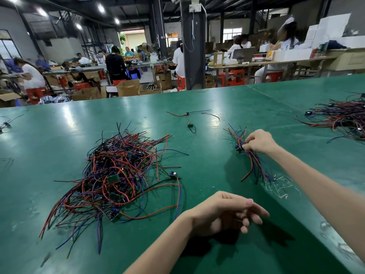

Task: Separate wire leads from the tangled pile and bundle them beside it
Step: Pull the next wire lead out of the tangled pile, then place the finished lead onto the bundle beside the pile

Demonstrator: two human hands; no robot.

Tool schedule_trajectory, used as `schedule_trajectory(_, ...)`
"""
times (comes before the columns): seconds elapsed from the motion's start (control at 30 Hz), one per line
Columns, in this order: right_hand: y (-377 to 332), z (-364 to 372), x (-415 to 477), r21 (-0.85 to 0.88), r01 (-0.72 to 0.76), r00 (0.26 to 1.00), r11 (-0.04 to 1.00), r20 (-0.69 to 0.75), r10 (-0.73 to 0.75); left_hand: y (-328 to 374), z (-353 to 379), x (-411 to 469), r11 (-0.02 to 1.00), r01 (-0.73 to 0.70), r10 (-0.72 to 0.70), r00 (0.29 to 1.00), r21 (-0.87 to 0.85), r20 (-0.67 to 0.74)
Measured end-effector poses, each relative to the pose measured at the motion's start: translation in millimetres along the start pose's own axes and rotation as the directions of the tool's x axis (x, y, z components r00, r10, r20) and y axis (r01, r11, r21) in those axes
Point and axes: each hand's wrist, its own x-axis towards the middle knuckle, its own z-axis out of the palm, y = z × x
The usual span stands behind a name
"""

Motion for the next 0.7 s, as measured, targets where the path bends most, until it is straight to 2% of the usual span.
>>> schedule_trajectory(0.17, 5, 16, -5, -0.036, 0.016, 0.993, 0.999, -0.112, -0.020, -1, -5, 3, 1.000, 0.010, -0.009, 0.999, -0.025, 0.041)
schedule_trajectory(0.23, 4, 19, -11, -0.074, 0.021, 0.993, 0.997, -0.114, -0.029, -1, -3, 3, 1.000, -0.027, 0.027, 1.000, -0.003, -0.013)
schedule_trajectory(0.3, 1, 22, -20, -0.155, 0.033, 0.995, 0.987, -0.088, -0.047, 1, -3, 3, 0.990, -0.117, 0.125, 0.985, 0.077, -0.120)
schedule_trajectory(0.37, -1, 27, -34, -0.305, 0.060, 0.992, 0.951, -0.091, -0.091, 10, -7, 1, 0.957, -0.192, 0.249, 0.926, 0.215, -0.283)
schedule_trajectory(0.4, -2, 31, -43, -0.390, 0.077, 0.985, 0.918, -0.113, -0.130, 16, -12, -1, 0.927, -0.209, 0.326, 0.860, 0.312, -0.392)
schedule_trajectory(0.43, -4, 35, -53, -0.447, 0.102, 0.975, 0.889, -0.133, -0.179, 23, -19, -4, 0.878, -0.185, 0.415, 0.755, 0.441, -0.508)
schedule_trajectory(0.47, -7, 38, -61, -0.461, 0.138, 0.964, 0.876, -0.141, -0.226, 30, -28, -8, 0.798, -0.083, 0.514, 0.611, 0.597, -0.603)
schedule_trajectory(0.5, -11, 41, -69, -0.437, 0.181, 0.955, 0.881, -0.136, -0.264, 36, -39, -14, 0.677, 0.111, 0.610, 0.467, 0.727, -0.640)
schedule_trajectory(0.53, -15, 44, -76, -0.385, 0.226, 0.948, 0.895, -0.123, -0.293, 39, -50, -20, 0.531, 0.348, 0.675, 0.378, 0.773, -0.634)
schedule_trajectory(0.57, -20, 46, -83, -0.322, 0.270, 0.942, 0.907, -0.108, -0.318, 40, -59, -26, 0.408, 0.549, 0.686, 0.343, 0.730, -0.641)
schedule_trajectory(0.6, -25, 49, -89, -0.259, 0.309, 0.934, 0.915, -0.098, -0.344, 39, -66, -30, 0.334, 0.676, 0.658, 0.331, 0.657, -0.676)
schedule_trajectory(0.63, -29, 51, -94, -0.200, 0.345, 0.925, 0.917, -0.093, -0.368, 36, -71, -32, 0.289, 0.746, 0.615, 0.336, 0.600, -0.714)
schedule_trajectory(0.7, -35, 56, -104, -0.098, 0.395, 0.910, 0.913, -0.096, -0.404, 28, -78, -30, 0.236, 0.786, 0.551, 0.375, 0.571, -0.745)
